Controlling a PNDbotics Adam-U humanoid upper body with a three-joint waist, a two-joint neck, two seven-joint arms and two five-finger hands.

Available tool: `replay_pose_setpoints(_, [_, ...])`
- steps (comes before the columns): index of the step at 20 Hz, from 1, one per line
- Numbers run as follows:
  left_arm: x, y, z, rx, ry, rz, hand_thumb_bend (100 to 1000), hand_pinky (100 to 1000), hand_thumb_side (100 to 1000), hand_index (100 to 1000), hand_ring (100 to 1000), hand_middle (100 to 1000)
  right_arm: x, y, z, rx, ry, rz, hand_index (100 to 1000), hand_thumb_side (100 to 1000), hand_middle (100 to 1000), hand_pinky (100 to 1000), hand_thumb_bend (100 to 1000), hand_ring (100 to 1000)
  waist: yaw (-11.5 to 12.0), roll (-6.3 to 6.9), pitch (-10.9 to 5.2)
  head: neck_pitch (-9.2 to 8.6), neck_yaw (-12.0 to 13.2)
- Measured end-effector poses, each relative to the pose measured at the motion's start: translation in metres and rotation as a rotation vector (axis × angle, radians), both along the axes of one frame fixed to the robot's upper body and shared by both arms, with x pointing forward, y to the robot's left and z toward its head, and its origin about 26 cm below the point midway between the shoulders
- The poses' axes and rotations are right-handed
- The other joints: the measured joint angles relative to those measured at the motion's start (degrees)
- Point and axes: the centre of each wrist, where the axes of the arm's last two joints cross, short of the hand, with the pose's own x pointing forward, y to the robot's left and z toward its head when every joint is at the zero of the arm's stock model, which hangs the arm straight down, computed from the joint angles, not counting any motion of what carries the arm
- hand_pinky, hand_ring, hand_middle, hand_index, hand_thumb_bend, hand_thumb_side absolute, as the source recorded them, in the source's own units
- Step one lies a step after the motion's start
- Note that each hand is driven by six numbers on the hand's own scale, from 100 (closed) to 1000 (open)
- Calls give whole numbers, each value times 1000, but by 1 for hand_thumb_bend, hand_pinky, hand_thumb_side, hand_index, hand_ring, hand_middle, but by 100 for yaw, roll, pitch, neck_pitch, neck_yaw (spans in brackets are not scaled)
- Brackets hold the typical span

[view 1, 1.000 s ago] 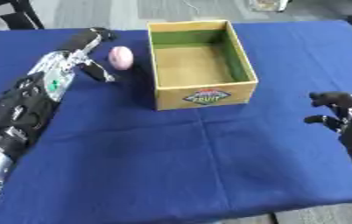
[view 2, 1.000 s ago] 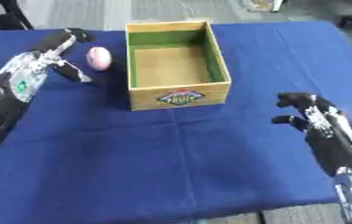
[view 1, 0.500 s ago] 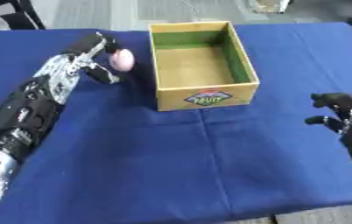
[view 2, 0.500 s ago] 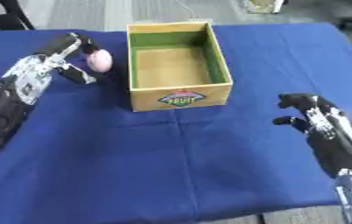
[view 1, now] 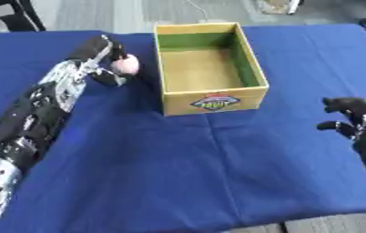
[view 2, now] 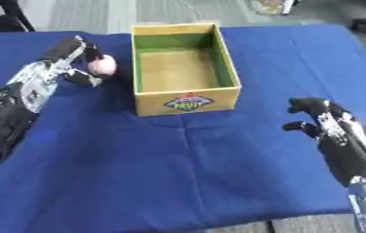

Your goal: Pick up objects on the table and place them in the box.

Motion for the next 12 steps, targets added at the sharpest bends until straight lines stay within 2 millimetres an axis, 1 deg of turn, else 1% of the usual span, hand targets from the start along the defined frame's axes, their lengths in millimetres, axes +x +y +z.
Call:
replay_pose_setpoints(3, [0, 0, -1, -7, 0, 2, 398, 505, 100, 596, 538, 437, 0, 0, 0, 0, 0, 0, 725, 557, 621, 645, 100, 946, -6, 1, -2, 0, -19])
replay_pose_setpoints(5, [0, 0, 0, -15, -4, 3, 366, 474, 100, 552, 508, 398, 0, 0, 0, 0, 0, 0, 725, 557, 621, 645, 100, 946, -6, 2, -8, 0, -33])
replay_pose_setpoints(6, [0, -1, 1, -22, -12, 5, 299, 439, 100, 507, 476, 355, 0, 0, 0, 0, 0, 0, 725, 557, 621, 645, 100, 945, -6, 3, -15, 0, -38])
replay_pose_setpoints(7, [0, -2, 2, -29, -25, 7, 269, 426, 100, 488, 462, 336, 0, 0, 0, 0, 0, 0, 725, 556, 621, 645, 100, 945, -4, 4, -23, 0, -41])
replay_pose_setpoints(11, [0, -5, 6, -51, -79, 15, 269, 426, 100, 488, 462, 336, 0, 0, 0, 0, 0, 0, 725, 556, 621, 645, 100, 945, 4, 6, -39, 0, -43])
replay_pose_setpoints(12, [0, -6, 7, -54, -86, 16, 113, 374, 123, 402, 400, 252, 0, 0, 0, 0, 0, 0, 725, 552, 622, 646, 100, 946, 4, 6, -39, 0, -43])
